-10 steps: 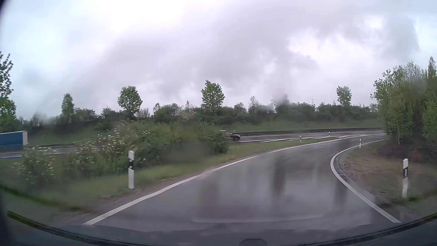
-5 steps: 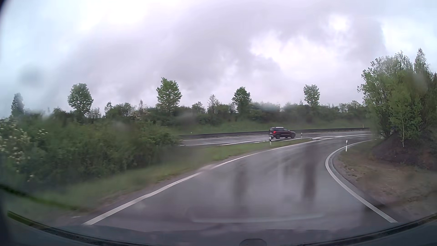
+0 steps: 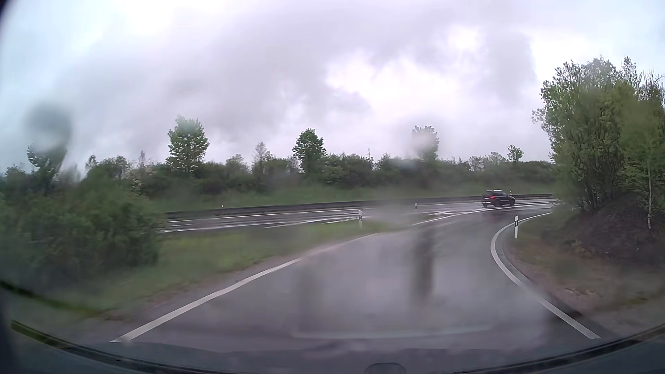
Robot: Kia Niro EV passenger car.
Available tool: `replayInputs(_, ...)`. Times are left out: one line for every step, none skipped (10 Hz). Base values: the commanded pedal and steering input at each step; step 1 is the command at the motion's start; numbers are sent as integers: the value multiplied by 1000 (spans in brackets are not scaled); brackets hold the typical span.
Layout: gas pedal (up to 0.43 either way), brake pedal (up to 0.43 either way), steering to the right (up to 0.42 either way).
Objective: Follow the waypoints while adhering to traffic rules and regulations
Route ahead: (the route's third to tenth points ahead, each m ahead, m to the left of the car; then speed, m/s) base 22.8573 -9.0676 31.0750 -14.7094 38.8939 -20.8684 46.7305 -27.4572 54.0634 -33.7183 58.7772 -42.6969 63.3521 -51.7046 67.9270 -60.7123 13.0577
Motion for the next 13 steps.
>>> replayInputs(169, 0, 93)
replayInputs(169, 0, 93)
replayInputs(169, 0, 93)
replayInputs(169, 0, 93)
replayInputs(169, 0, 93)
replayInputs(169, 0, 93)
replayInputs(169, 0, 95)
replayInputs(169, 0, 101)
replayInputs(169, 0, 103)
replayInputs(169, 0, 103)
replayInputs(169, 0, 104)
replayInputs(169, 0, 104)
replayInputs(169, 0, 103)
